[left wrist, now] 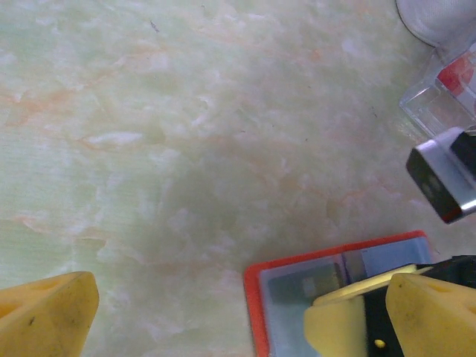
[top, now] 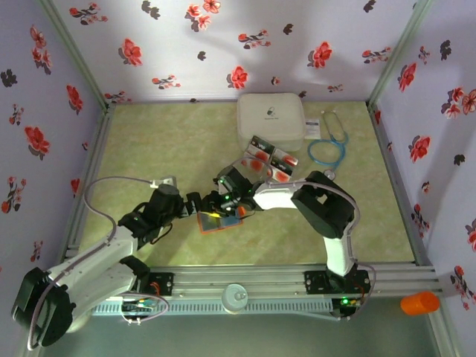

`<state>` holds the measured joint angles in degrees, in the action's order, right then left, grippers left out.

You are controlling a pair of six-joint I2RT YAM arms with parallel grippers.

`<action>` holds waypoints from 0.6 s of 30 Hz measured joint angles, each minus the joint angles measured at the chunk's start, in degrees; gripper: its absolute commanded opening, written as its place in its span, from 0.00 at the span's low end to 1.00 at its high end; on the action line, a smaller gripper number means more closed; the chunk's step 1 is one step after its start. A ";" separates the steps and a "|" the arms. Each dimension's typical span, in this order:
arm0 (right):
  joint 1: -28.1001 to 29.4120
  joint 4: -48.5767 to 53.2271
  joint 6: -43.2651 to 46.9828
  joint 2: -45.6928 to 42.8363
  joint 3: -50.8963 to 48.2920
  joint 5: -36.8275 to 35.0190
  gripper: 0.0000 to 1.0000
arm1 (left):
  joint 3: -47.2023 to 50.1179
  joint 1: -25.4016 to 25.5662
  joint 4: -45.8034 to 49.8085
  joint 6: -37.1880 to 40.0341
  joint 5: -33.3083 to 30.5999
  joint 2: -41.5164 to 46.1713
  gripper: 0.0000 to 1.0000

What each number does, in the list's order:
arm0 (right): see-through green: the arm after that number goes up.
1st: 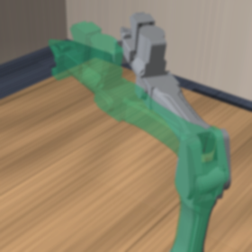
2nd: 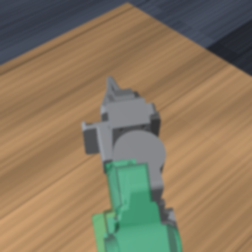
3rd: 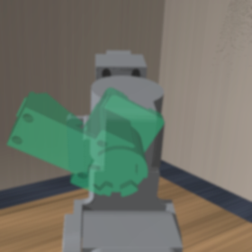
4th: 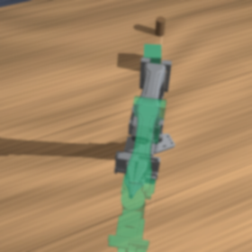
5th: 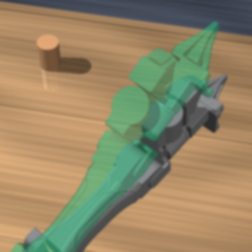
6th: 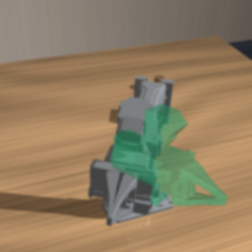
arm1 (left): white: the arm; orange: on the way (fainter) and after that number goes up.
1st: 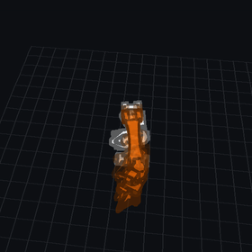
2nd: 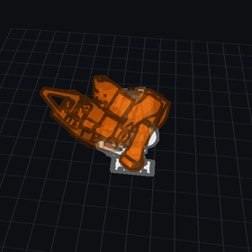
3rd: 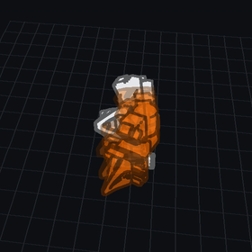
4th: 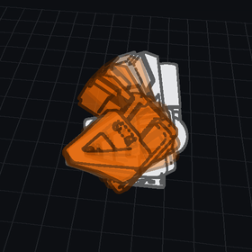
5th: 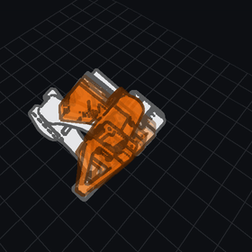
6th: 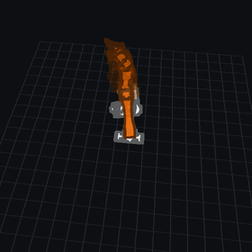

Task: Put the credit cards into the card holder
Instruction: Flip over the card slot in the card holder.

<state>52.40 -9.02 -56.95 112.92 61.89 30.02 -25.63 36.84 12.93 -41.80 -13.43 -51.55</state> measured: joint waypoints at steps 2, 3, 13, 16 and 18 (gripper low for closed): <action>0.00 -0.50 -0.39 0.31 0.00 0.02 0.39 | 0.17 -0.13 0.02 0.02 0.15 0.07 1.00; 0.00 -0.68 -0.55 0.31 0.00 0.00 0.39 | 0.26 -0.17 0.04 0.11 0.20 0.07 1.00; -0.50 0.26 -0.46 -2.25 0.00 -0.11 0.39 | 0.42 -0.48 0.24 0.13 0.87 -0.11 1.00; -1.46 1.11 0.00 -4.66 -0.04 -0.66 0.39 | 0.42 -0.50 -0.26 0.09 1.22 -0.68 1.00; -2.38 1.81 0.35 -5.92 -0.20 -0.92 0.39 | 0.35 -0.52 -1.01 0.13 1.44 -0.96 1.00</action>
<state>50.02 -7.20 -56.60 107.00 61.69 29.10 -25.28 36.32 11.92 -41.67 -11.99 -52.51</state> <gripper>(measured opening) 0.392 0.997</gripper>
